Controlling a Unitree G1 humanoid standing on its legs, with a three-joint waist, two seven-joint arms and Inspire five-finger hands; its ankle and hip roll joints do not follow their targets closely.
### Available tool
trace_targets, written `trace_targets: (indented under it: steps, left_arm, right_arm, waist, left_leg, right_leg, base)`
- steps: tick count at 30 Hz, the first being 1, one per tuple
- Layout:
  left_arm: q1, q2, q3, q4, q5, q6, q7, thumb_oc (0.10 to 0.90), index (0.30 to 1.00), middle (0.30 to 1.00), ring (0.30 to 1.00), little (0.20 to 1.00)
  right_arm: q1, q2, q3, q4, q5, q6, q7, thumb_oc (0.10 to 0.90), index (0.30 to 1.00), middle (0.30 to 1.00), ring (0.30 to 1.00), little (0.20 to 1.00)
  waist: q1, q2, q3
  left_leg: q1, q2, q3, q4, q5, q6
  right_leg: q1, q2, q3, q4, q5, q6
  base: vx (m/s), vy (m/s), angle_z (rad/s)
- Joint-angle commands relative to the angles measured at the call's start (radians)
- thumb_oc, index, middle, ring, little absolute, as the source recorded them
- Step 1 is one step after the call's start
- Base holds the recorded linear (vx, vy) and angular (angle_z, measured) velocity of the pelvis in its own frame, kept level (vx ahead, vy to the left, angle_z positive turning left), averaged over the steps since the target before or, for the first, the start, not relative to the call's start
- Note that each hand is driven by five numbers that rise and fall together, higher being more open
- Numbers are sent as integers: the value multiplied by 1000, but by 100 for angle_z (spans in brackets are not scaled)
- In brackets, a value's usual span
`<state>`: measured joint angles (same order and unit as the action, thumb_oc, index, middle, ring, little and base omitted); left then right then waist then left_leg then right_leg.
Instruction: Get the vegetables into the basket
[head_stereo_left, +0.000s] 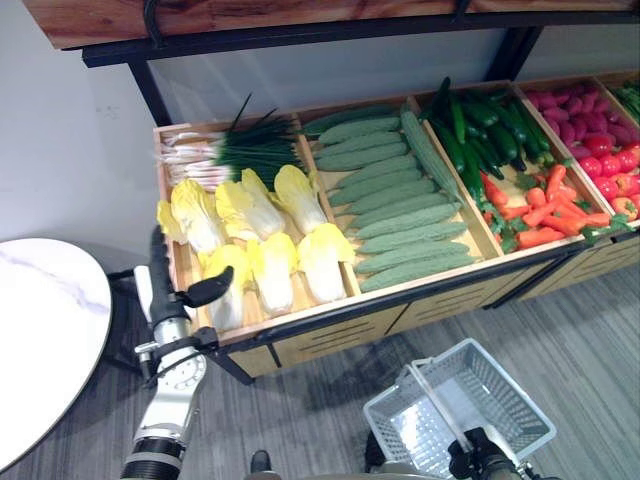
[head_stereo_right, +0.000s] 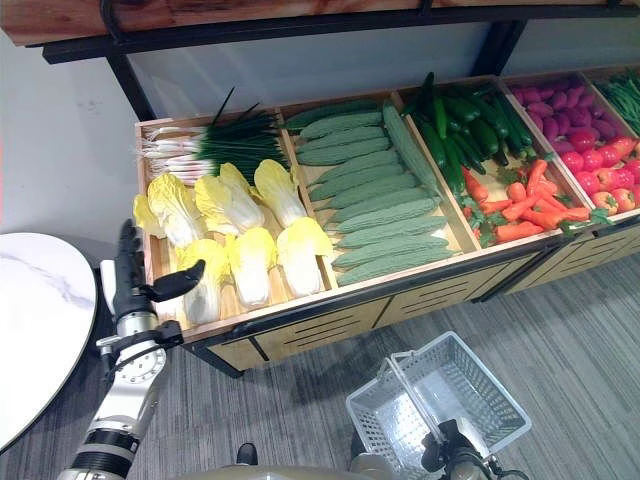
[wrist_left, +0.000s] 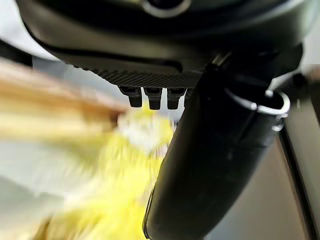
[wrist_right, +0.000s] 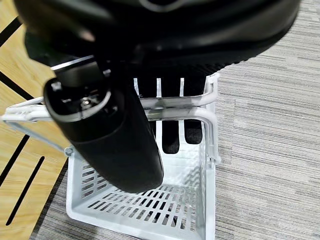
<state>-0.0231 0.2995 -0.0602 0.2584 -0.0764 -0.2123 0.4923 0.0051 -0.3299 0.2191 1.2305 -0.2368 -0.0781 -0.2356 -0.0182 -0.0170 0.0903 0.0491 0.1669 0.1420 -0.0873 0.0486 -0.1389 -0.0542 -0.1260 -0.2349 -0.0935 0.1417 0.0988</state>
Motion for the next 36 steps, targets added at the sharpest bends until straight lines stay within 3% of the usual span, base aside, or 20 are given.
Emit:
trace_targets:
  steps: [1, 13, 24, 25, 26, 27, 28, 32, 36]
  left_arm:
    - [-120, 58, 7, -11, 91, -59, 23, 900, 1000, 1000, 1000, 1000]
    - [-151, 57, -5, 101, 226, 4, 128, 900, 1000, 1000, 1000, 1000]
    - [-147, 93, -39, 296, 389, 142, 129, 900, 1000, 1000, 1000, 1000]
    - [-151, 96, -42, 330, 410, 166, 129, 788, 844, 844, 844, 844]
    - [-153, 95, -43, 332, 410, 165, 130, 708, 731, 731, 731, 731]
    - [-160, 93, -45, 371, 424, 187, 126, 455, 377, 377, 377, 377]
    - [-167, 86, -45, 401, 409, 195, 120, 400, 300, 300, 300, 300]
    - [-180, 86, -27, 424, 384, 198, 118, 400, 300, 300, 300, 300]
    - [-177, 94, 5, 341, 363, 182, 142, 400, 300, 300, 300, 300]
  right_arm:
    - [-15, -8, 63, 10, -19, -23, -14, 400, 300, 300, 300, 300]
    - [-9, 2, 61, 28, -13, -25, -57, 400, 300, 300, 300, 300]
    - [-3, 4, 63, 17, -19, -25, -61, 400, 300, 300, 300, 300]
    - [-4, 3, 63, 18, -19, -25, -58, 400, 300, 300, 300, 300]
    - [-4, 3, 63, 18, -19, -25, -58, 400, 300, 300, 300, 300]
    - [-2, 1, 69, 10, -26, -26, -51, 400, 300, 300, 300, 300]
    - [-1, -1, 70, 7, -28, -26, -47, 400, 300, 300, 300, 300]
    - [2, -7, 80, -2, -34, -24, -32, 400, 300, 300, 300, 300]
    - [7, -2, 85, 0, -40, -24, -28, 400, 300, 300, 300, 300]
  waist:
    - [5, -65, -32]
    - [-3, -77, -41]
    - [-11, -72, -45]
    - [-11, -71, -47]
    - [-10, -71, -47]
    - [-13, -71, -49]
    - [-15, -70, -50]
    - [-21, -69, -52]
    - [-18, -70, -53]
  left_leg:
    - [-32, 25, 5, 0, -5, -21]
    - [-20, 37, 23, 0, -7, -23]
    - [-10, 39, 34, 0, -11, -22]
    - [-9, 38, 35, 0, -12, -21]
    - [-9, 38, 35, 0, -13, -21]
    - [-6, 38, 37, 0, -13, -21]
    - [-6, 38, 38, 0, -14, -20]
    - [-1, 35, 42, 0, -17, -19]
    - [4, 35, 42, 0, -20, -18]
  right_leg:
    - [22, -150, -11, 6, 14, 133]
    - [18, -135, 5, 6, 8, 130]
    - [20, -130, 13, 6, 4, 129]
    - [21, -129, 14, 6, 4, 129]
    - [21, -129, 14, 6, 4, 129]
    - [22, -130, 15, 6, 4, 129]
    - [22, -130, 17, 6, 5, 129]
    - [21, -130, 20, 6, 6, 130]
    - [24, -129, 20, 6, 5, 130]
  base:
    - [30, -26, -10]
    - [6, -8, -1]
    - [11, -4, -5]
    - [12, 4, -6]
    - [18, 7, -4]
    - [0, 0, 0]
    - [15, 10, -3]
    - [4, 9, -4]
    - [-1, 6, -3]
